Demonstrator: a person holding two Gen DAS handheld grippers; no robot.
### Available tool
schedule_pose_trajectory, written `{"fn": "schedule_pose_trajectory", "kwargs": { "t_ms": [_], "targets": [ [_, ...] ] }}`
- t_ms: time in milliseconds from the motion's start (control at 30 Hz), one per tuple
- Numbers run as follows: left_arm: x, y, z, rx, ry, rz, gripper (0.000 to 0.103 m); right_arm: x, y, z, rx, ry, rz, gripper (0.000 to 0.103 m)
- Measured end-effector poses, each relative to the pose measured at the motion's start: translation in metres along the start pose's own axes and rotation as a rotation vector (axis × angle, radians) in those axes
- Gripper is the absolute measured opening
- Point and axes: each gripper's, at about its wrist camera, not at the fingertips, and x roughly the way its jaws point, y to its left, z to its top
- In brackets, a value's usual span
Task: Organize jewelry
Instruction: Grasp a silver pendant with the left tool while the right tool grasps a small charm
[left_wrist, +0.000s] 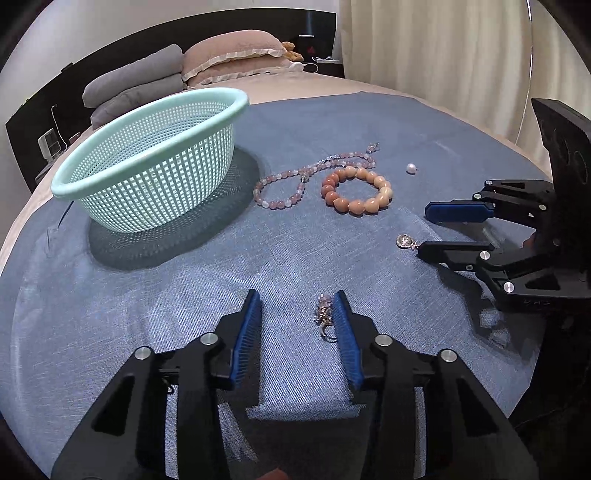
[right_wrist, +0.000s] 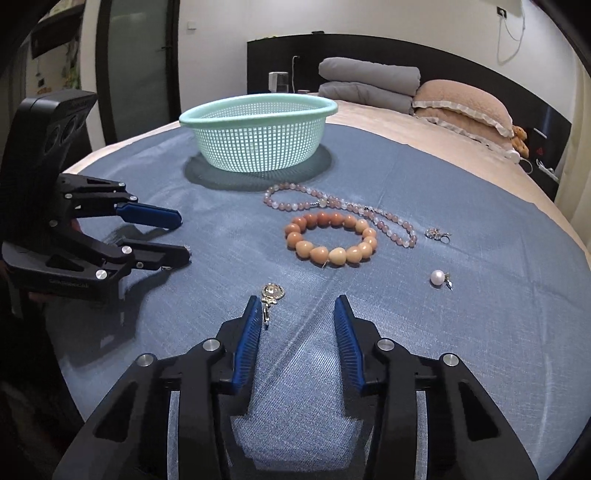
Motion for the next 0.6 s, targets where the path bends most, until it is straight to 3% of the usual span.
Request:
{"fn": "schedule_pose_trajectory", "kwargs": {
  "t_ms": [67,133,233,600],
  "targets": [
    [0.0,-0.001,0.0,0.001,0.01,-0.013,0.019,-0.001,0.002,0.0,-0.006,-0.008,-0.005,0.025],
    [0.0,-0.003,0.0,0.011,0.017,-0.027,0.01,-0.002,0.001,-0.001,-0.003,-0.01,-0.018,0.015],
    [0.0,-0.005,0.0,0.02,0.018,-0.021,0.01,-0.003,-0.003,-0.001,0.0,-0.005,-0.019,0.003],
    [-0.011,0.002,0.005,-0.016,0.008,-0.028,0.01,-0.017,-0.007,0.006,-0.007,-0.039,-0.036,0.002]
  ]
}}
